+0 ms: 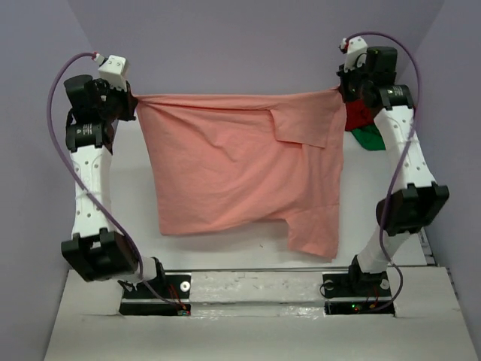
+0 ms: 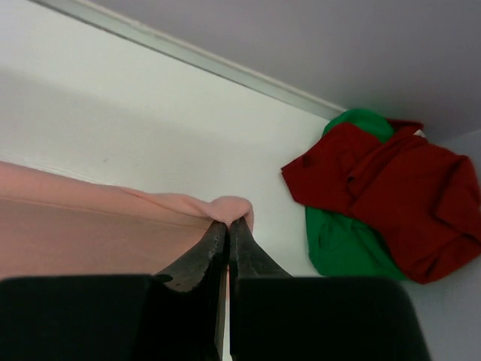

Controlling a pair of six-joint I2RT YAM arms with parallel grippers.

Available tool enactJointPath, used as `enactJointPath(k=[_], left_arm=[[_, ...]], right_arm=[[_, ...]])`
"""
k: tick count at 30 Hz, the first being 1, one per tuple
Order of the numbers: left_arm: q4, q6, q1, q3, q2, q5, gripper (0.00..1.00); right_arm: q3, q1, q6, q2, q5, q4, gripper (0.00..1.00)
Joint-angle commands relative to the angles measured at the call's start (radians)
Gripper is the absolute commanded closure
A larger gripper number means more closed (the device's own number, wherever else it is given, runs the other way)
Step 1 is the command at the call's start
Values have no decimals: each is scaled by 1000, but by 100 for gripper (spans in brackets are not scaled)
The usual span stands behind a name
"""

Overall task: Fold and stack the t-shirts
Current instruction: Flatten out the tshirt

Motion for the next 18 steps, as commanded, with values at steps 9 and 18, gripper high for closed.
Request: enactJointPath(k=[9, 18], left_arm=[[-110, -4, -56, 607, 375, -71, 100], [-50, 26, -67, 333, 44, -22, 100]], right_arm=[[590, -5, -43, 351, 47, -16, 100], [223, -5, -3, -19, -23, 2, 100]])
